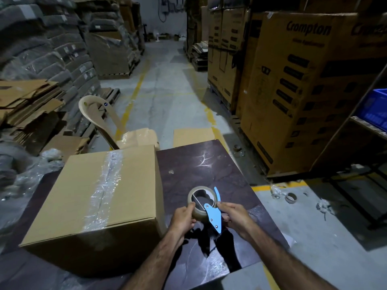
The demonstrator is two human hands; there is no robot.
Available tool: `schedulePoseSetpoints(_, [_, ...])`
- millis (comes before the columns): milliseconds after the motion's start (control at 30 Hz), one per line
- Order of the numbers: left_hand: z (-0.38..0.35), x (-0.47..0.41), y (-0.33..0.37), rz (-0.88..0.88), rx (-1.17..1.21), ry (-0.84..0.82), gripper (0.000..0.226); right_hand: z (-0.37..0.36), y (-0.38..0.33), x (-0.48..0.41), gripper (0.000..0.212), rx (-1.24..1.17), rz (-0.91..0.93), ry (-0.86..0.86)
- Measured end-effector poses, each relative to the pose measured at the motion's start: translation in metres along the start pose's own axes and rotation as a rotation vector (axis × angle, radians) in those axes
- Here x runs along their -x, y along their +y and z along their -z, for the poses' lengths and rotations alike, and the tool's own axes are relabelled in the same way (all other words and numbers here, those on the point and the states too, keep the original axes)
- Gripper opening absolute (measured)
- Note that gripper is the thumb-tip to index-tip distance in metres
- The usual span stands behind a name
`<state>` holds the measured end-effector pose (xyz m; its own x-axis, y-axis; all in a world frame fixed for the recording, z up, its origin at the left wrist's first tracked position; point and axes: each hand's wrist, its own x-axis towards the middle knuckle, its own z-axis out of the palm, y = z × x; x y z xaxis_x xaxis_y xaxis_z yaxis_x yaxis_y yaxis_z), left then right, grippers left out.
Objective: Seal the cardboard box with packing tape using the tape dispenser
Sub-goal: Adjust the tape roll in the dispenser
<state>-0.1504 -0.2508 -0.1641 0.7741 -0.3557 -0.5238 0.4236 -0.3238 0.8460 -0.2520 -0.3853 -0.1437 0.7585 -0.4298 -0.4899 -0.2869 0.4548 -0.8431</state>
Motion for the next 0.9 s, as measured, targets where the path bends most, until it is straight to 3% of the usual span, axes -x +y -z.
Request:
schedulePoseSetpoints(167, [-0.013,-0.021,-0.024,0.056,0.016,-0.009,0.026,0.012,0.017,-0.018,0.01,0.029,-0.021,0.051])
schedulePoseSetpoints(367, [-0.021,-0.041,-0.046,0.113,0.027,-0.005,0.022,0.022,0.029,-0.032,0.018,0.061,-0.064,0.028])
schedulePoseSetpoints(900, [-0.021,-0.069,-0.058,0.015,-0.111,0.07,0.029,0.026,0.046,-0.039,0.022,0.021,-0.121,0.012])
